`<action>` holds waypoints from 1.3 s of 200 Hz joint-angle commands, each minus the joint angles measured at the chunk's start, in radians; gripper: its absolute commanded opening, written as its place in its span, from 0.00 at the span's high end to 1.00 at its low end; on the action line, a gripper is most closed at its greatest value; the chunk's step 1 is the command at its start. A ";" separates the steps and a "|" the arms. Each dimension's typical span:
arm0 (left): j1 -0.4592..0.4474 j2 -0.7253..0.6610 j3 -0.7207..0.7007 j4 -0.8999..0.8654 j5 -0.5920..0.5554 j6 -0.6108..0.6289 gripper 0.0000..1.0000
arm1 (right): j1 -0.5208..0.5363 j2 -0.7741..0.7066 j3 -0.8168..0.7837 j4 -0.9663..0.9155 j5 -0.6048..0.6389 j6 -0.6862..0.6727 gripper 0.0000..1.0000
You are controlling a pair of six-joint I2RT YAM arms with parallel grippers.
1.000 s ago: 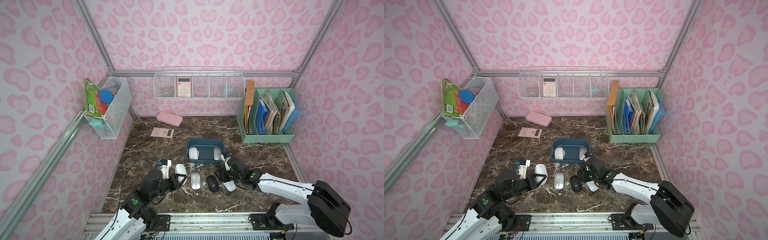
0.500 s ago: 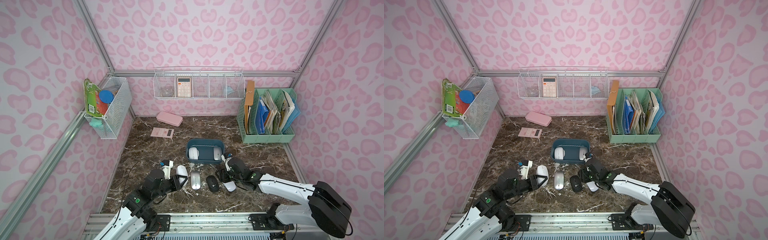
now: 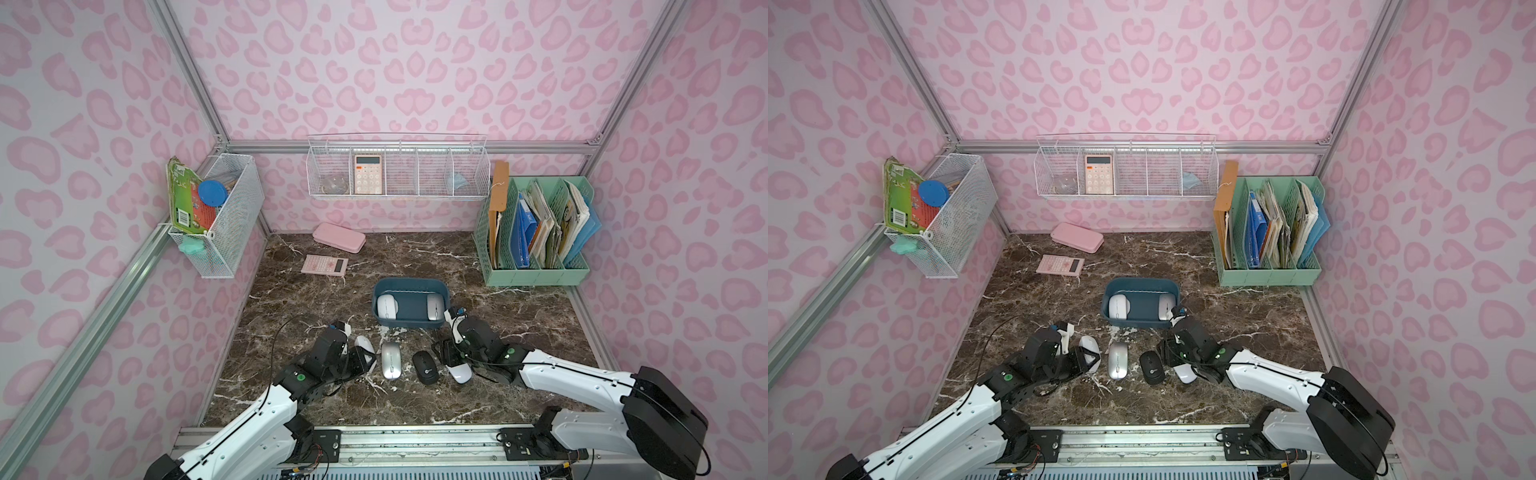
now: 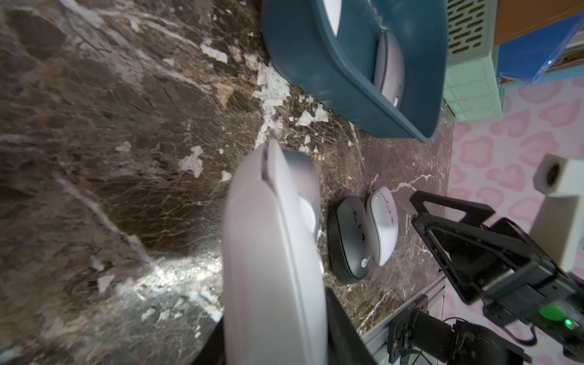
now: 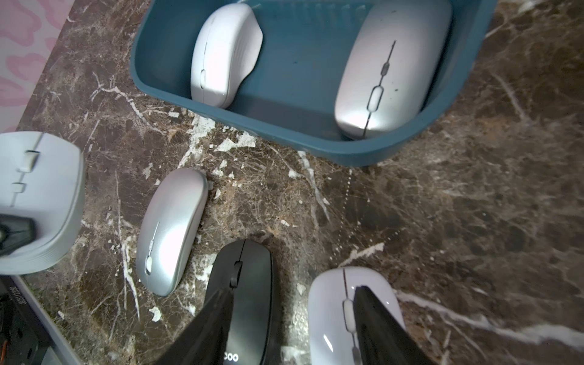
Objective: Take out the mouse from the storage box
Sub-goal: Place the mouse at the center of the board.
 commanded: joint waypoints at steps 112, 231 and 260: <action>0.091 0.328 -0.032 0.351 0.155 -0.027 0.70 | 0.019 -0.015 0.033 -0.043 0.032 0.011 0.36; 0.131 0.254 0.046 -0.068 -0.085 -0.003 0.09 | 0.026 0.007 0.085 -0.084 0.057 -0.005 0.35; 0.131 0.187 0.094 -0.221 -0.177 0.024 0.02 | 0.025 0.029 0.107 -0.094 0.072 -0.015 0.35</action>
